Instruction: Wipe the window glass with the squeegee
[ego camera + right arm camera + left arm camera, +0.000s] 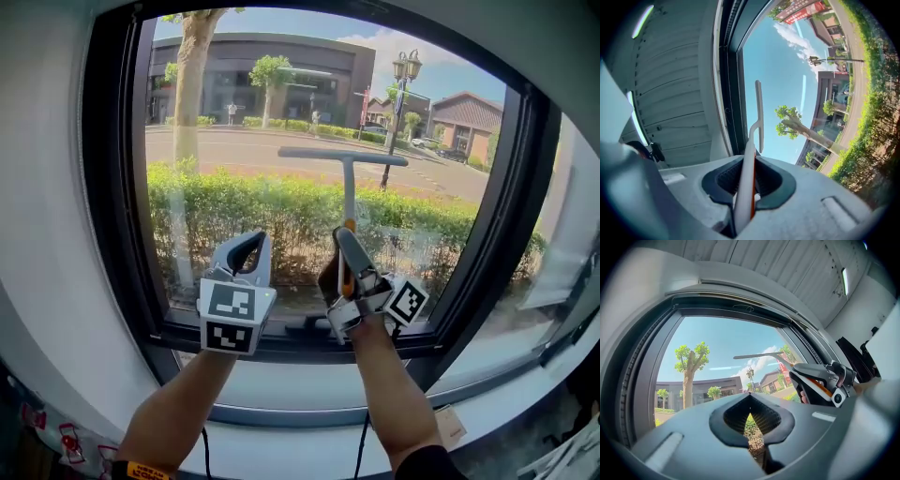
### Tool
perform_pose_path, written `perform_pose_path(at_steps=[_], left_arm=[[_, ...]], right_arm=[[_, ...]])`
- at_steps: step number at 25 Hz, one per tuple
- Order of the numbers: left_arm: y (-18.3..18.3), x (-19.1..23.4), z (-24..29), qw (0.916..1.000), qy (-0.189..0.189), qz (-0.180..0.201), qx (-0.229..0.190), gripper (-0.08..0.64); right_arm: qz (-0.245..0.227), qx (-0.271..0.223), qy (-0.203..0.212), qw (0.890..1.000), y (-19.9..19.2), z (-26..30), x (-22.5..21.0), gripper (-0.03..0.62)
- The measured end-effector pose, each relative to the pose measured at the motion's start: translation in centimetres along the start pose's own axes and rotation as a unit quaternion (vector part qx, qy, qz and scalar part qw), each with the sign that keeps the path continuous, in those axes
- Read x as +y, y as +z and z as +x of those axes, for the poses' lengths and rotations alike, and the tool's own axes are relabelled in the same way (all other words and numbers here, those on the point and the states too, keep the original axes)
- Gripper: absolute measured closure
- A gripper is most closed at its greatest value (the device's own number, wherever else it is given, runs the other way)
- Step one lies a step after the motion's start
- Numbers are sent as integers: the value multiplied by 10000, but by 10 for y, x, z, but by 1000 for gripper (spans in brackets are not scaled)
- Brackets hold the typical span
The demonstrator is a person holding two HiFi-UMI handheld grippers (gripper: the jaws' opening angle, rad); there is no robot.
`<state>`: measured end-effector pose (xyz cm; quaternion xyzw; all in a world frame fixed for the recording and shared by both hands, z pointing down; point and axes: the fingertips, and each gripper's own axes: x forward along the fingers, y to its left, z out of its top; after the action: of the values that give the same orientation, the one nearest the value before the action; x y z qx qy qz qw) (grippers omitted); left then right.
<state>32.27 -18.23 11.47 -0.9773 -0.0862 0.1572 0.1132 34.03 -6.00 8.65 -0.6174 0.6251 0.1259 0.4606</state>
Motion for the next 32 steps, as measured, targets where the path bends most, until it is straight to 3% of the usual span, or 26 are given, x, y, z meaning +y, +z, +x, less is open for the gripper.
perform_pose_path(at_steps=[10, 18, 24, 32], left_arm=[[-44, 4, -35, 9994, -67, -230, 260, 545], [-38, -3, -29, 9995, 91, -223, 209, 545], [10, -34, 7, 9996, 25, -161, -244, 545], [85, -54, 64, 9972, 253, 385, -584, 545]], right_arm=[[61, -150, -345, 9993, -23, -30, -10, 551], [-51, 11, -294, 9996, -18, -38, -10, 551], [-356, 80, 137, 9992, 38, -28, 14, 551], [-918, 95, 932, 9914, 144, 24, 61, 551]])
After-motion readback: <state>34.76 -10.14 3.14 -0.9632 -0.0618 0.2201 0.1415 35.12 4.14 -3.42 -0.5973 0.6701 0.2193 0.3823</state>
